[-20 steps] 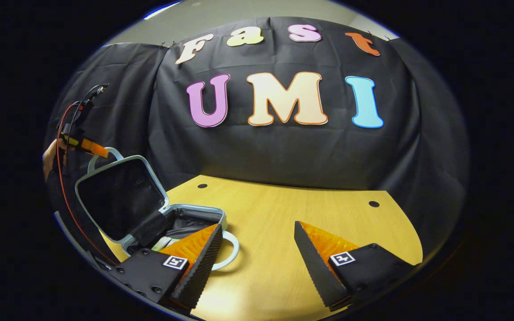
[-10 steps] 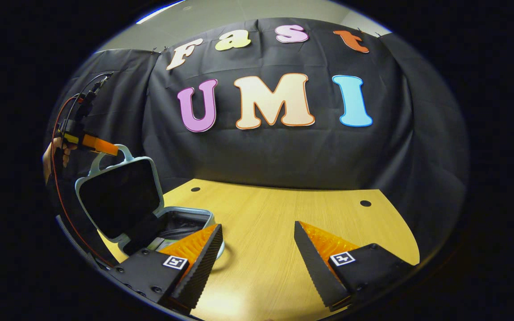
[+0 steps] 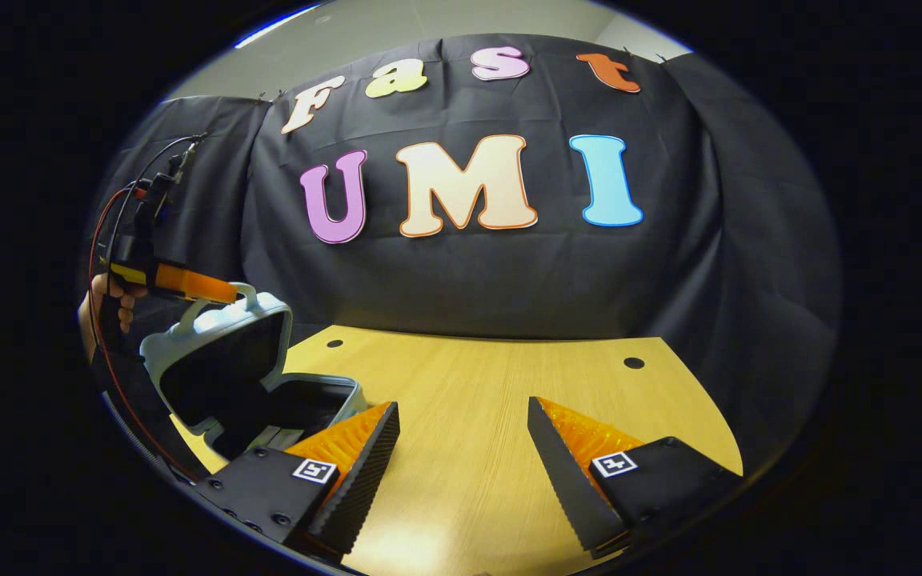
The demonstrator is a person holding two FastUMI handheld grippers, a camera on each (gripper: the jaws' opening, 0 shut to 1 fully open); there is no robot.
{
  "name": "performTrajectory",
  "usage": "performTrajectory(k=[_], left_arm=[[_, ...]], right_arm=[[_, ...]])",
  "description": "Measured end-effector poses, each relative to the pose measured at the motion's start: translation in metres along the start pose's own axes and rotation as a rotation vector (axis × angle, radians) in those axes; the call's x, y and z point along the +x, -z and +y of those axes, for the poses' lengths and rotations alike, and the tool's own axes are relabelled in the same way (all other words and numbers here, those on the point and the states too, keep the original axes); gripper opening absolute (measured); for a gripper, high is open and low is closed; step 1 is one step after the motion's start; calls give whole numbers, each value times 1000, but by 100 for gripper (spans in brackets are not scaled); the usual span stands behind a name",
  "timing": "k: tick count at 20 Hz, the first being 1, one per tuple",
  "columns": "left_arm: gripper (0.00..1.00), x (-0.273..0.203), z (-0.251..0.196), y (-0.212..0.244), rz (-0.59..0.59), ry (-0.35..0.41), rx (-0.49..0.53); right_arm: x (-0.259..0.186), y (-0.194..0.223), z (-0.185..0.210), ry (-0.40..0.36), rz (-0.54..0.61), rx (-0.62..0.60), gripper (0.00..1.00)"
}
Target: First open the suitcase, pack the skin care products into it, and then close the suitcase.
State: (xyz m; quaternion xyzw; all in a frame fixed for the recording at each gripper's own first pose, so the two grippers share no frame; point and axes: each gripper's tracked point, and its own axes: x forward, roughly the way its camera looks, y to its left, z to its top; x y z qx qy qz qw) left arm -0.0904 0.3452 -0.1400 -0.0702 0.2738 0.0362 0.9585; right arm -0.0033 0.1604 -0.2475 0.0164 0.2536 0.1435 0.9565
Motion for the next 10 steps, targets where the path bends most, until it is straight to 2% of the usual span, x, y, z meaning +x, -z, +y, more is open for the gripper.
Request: performTrajectory(k=[3,10], left_arm=[[0,13,-25,17,36,40,-30],[0,35,-61,56,94,65,-23]], right_arm=[[-4,1,-12,12,1,-2,99],[-15,-5,-43,51,2,6,99]])
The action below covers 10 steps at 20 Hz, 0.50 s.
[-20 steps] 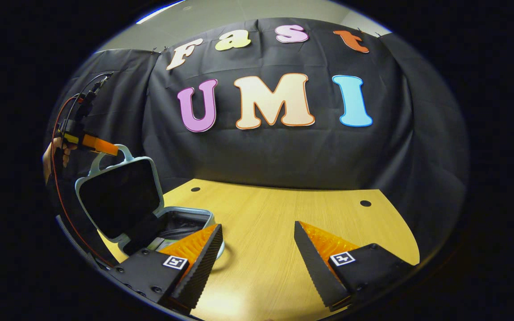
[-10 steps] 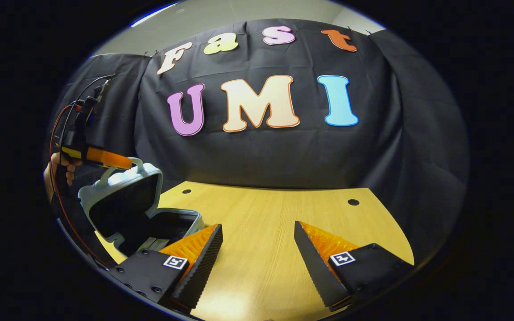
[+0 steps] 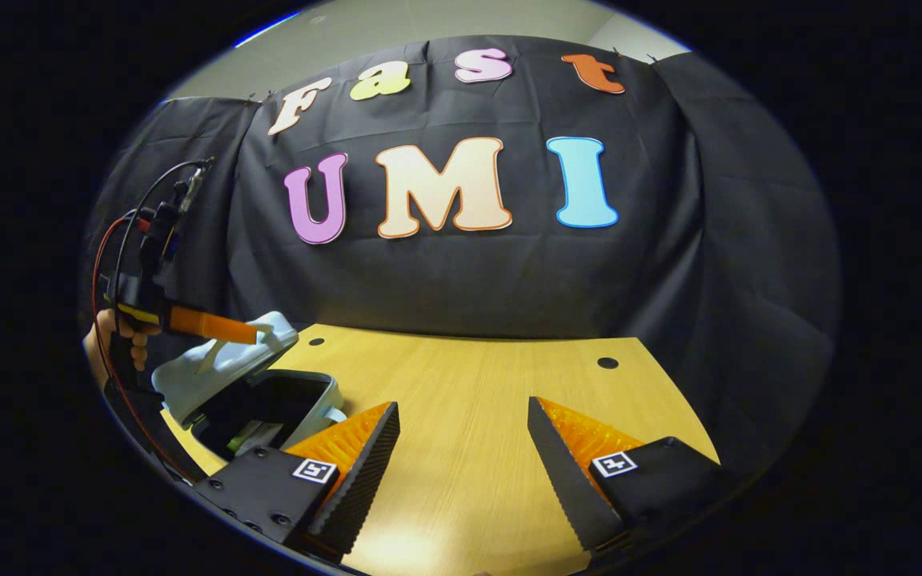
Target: First open the suitcase, pack the skin care products into it, and then close the suitcase.
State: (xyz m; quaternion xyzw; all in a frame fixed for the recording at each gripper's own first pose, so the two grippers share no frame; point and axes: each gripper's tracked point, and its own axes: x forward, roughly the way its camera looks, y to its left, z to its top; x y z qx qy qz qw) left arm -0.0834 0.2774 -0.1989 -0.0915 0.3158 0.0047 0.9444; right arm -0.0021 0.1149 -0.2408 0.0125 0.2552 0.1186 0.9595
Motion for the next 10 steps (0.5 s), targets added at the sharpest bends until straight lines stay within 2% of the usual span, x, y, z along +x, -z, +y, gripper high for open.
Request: performTrajectory(k=[4,6,8,10], left_arm=[[5,13,-18,21,22,6,12],[14,15,-28,21,-7,-4,20],[29,13,-38,16,-44,-20,25],[55,7,-42,4,-111,-79,31]], right_arm=[[-4,-11,-10,9,-19,8,100],[-7,-16,-17,6,-27,0,100],[-7,-25,-22,-3,-43,7,100],[-9,-36,-26,-17,-55,33,99]])
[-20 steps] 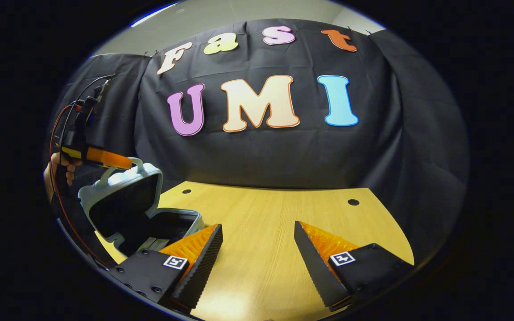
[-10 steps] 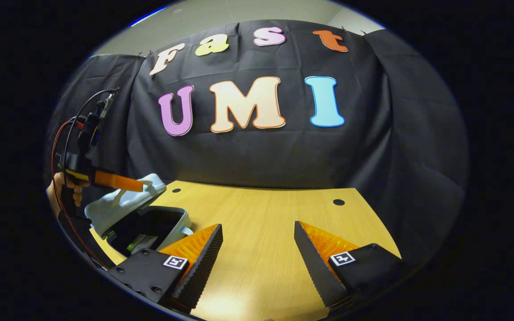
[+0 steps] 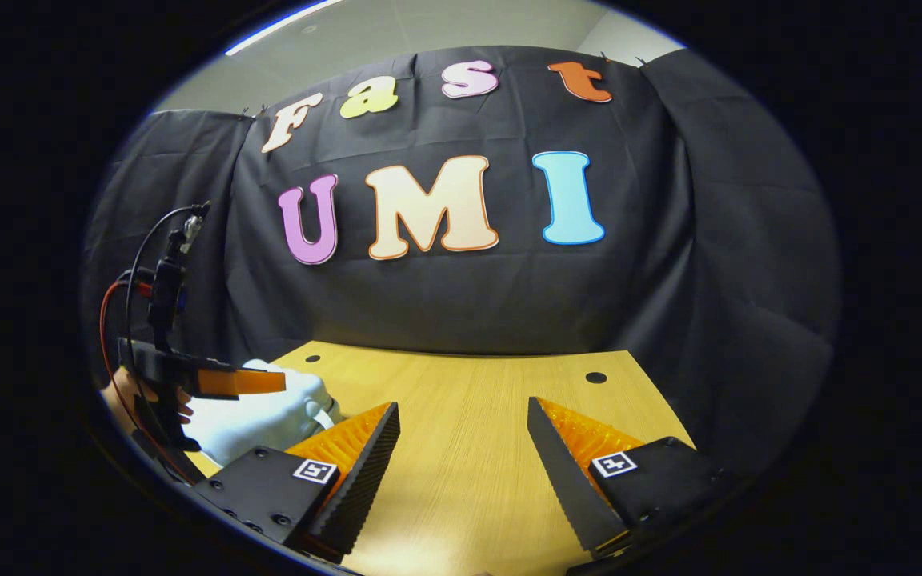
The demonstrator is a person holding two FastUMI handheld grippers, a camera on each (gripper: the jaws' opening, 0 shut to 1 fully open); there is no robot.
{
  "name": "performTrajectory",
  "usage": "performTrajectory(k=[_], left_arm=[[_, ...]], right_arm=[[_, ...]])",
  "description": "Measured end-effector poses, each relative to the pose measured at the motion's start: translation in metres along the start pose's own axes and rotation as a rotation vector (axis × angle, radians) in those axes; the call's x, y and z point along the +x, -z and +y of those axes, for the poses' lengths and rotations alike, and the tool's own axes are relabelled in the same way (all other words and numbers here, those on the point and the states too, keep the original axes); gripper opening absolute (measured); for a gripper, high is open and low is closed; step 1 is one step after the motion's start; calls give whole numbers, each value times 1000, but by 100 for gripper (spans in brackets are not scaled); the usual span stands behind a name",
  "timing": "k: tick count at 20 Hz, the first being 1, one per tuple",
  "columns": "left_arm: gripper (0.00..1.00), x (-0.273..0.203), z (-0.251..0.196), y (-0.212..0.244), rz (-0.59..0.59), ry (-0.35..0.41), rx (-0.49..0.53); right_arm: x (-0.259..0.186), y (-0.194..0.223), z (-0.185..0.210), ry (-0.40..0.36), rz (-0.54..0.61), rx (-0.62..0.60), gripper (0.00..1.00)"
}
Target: First open the suitcase, pack the skin care products into it, and then close the suitcase.
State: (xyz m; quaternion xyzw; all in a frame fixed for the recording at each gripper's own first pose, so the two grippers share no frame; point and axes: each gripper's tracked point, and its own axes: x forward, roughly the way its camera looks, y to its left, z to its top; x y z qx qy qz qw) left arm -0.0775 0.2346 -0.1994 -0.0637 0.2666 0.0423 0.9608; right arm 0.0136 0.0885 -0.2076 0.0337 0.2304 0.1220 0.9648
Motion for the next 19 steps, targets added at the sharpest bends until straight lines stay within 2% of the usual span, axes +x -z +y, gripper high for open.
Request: performTrajectory(k=[2,5,8,14,15,16,19], left_arm=[[65,-8,3,-20,-90,-99,16],[86,-27,-6,-53,-220,-197,19],[90,-56,-17,-80,-336,-245,7],[93,-80,-34,-138,-466,-177,64],[94,-83,-34,-145,-480,-168,71],[94,-86,-34,-151,-489,-155,74],[94,-91,-37,-161,-516,-92,92]], right_arm=[[-3,-22,-7,-5,-29,27,100],[-6,-59,-18,-10,-99,40,99],[-10,-102,-31,14,-217,45,98],[-38,-156,-22,57,-389,42,98],[-44,-160,-17,63,-408,31,94],[-48,-163,-13,68,-418,21,97],[-56,-171,2,83,-437,8,97]])
